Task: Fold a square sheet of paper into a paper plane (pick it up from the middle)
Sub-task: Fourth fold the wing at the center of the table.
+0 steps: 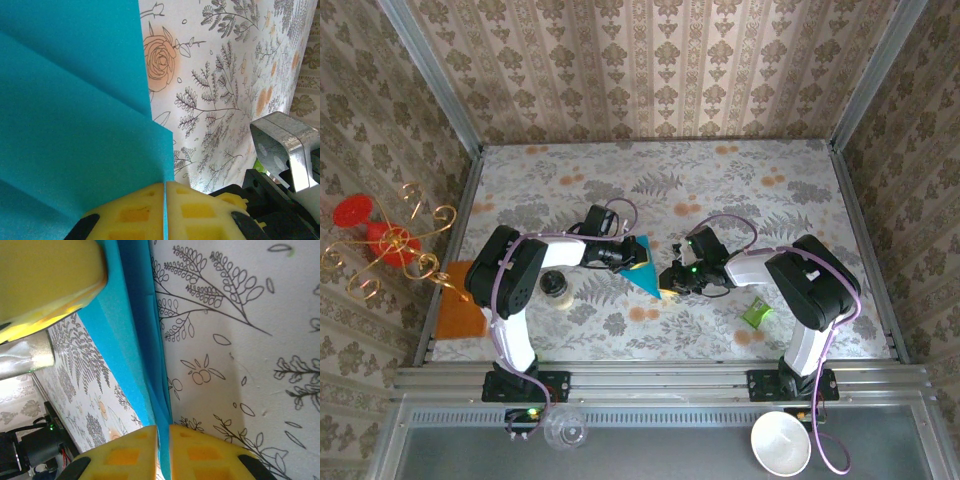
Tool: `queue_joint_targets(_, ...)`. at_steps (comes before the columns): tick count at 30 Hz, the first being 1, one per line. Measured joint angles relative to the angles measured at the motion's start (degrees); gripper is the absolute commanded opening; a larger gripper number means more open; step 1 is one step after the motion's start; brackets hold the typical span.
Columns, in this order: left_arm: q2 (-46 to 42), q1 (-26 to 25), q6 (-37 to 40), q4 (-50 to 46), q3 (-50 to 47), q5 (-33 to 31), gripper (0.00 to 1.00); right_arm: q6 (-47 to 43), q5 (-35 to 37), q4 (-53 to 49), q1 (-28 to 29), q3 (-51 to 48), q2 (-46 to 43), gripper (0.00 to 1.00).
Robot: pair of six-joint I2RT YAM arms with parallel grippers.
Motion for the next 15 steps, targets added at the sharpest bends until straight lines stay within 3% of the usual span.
queue_joint_targets(15, 1.46, 0.0, 0.22, -0.39, 0.81, 0.37, 0.12, -0.85, -0.04, -1.92, 0.0, 0.96, 0.46, 0.14)
